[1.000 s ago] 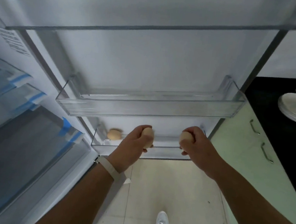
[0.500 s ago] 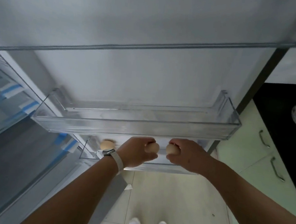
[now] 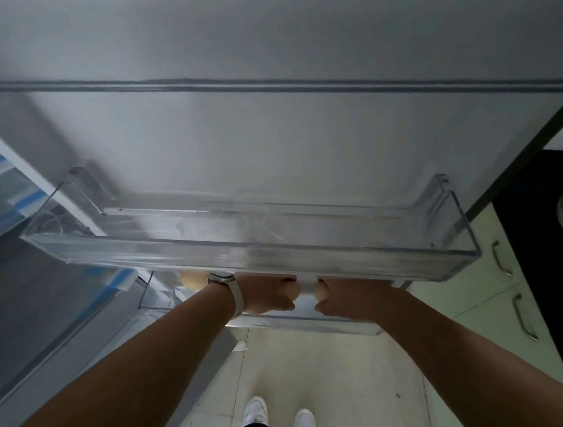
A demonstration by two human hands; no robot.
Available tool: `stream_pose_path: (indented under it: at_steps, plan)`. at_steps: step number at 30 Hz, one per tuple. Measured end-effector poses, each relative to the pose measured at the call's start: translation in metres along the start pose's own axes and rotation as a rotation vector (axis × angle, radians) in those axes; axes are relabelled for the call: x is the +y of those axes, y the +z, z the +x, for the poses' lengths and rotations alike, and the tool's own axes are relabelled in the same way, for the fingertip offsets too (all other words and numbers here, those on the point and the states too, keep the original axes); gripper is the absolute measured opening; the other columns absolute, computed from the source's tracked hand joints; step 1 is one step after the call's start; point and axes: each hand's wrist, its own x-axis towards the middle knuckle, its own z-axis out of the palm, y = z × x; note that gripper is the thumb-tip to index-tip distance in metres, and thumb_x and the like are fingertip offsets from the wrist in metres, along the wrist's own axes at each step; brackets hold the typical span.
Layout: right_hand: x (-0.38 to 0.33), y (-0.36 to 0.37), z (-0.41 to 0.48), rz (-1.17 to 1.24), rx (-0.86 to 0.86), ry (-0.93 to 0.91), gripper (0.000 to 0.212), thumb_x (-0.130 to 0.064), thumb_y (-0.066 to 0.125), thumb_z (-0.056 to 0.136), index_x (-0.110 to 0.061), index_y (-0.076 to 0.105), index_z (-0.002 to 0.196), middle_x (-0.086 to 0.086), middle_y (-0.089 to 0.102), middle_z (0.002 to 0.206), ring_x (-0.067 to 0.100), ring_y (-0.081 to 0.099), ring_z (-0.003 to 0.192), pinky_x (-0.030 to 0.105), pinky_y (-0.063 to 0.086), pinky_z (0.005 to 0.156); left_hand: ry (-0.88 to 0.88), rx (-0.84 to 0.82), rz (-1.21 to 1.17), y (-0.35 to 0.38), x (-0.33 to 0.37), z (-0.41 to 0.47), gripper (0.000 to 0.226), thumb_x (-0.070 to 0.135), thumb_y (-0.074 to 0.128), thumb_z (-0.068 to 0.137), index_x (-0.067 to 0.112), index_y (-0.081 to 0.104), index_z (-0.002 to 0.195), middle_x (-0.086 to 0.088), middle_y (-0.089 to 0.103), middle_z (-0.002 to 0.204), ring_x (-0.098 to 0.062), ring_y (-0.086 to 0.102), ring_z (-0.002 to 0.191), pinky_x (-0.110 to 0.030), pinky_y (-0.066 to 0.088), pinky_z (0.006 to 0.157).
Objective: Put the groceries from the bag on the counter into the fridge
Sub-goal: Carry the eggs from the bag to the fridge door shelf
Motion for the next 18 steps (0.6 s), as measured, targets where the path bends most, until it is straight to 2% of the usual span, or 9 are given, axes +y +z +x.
stream_pose_path:
  at_steps: [3, 9, 12, 14, 16, 18]
  plan:
    - [0.001, 0.005, 0.007, -0.028, -0.026, -0.022, 0.020, -0.034, 0.064, 0.088, -0.021, 0.049, 0.092, -0.006, 0.053, 0.084, 0.014, 0.053, 0.078, 0.026, 0.035, 0.069, 0.041, -0.029, -0.047, 0.001, -0.001, 0.005, 0.029, 0.023, 0.063, 0.094, 0.005, 0.056, 0.116, -0.004, 0.054, 0.105, -0.021, 0.050, 0.097, -0.029, 0.035, 0.081]
    - [0.003, 0.011, 0.015, -0.069, -0.139, -0.038, 0.022, -0.027, 0.057, 0.095, -0.008, 0.063, 0.104, 0.003, 0.060, 0.092, 0.021, 0.061, 0.090, 0.025, 0.036, 0.072, 0.092, -0.049, 0.058, 0.010, 0.001, 0.017, 0.023, 0.016, 0.061, 0.094, 0.006, 0.057, 0.114, -0.001, 0.048, 0.098, -0.015, 0.043, 0.088, -0.022, 0.024, 0.068]
    - [0.003, 0.009, 0.014, -0.092, -0.169, -0.022, 0.028, -0.030, 0.054, 0.096, -0.008, 0.063, 0.111, 0.000, 0.060, 0.096, 0.021, 0.061, 0.098, 0.028, 0.043, 0.082, 0.071, -0.069, 0.087, 0.014, 0.001, 0.021, 0.024, 0.013, 0.060, 0.094, 0.001, 0.057, 0.114, -0.011, 0.057, 0.107, -0.022, 0.049, 0.092, -0.024, 0.026, 0.068]
    - [0.004, 0.010, 0.016, -0.096, -0.171, -0.021, 0.032, -0.034, 0.054, 0.095, -0.011, 0.063, 0.116, 0.002, 0.064, 0.104, 0.020, 0.061, 0.099, 0.037, 0.047, 0.092, 0.063, -0.072, 0.103, 0.016, 0.001, 0.023, 0.026, 0.012, 0.058, 0.095, -0.002, 0.057, 0.116, -0.016, 0.059, 0.117, -0.027, 0.054, 0.101, -0.024, 0.029, 0.072]
    - [0.006, 0.011, 0.016, -0.096, -0.161, -0.019, 0.034, -0.037, 0.055, 0.095, -0.012, 0.062, 0.119, 0.003, 0.064, 0.109, 0.021, 0.061, 0.103, 0.039, 0.046, 0.095, 0.059, -0.045, 0.093, 0.017, 0.000, 0.023, 0.027, 0.013, 0.060, 0.094, 0.001, 0.058, 0.118, -0.015, 0.060, 0.118, -0.023, 0.053, 0.098, -0.024, 0.033, 0.077]
    - [0.006, 0.011, 0.015, -0.080, -0.141, -0.020, 0.031, -0.038, 0.057, 0.095, -0.013, 0.061, 0.111, -0.001, 0.061, 0.100, 0.019, 0.060, 0.099, 0.036, 0.046, 0.092, 0.061, -0.016, 0.076, 0.017, 0.000, 0.023, 0.030, 0.014, 0.062, 0.093, 0.002, 0.057, 0.119, -0.014, 0.060, 0.118, -0.025, 0.055, 0.101, -0.029, 0.038, 0.084]
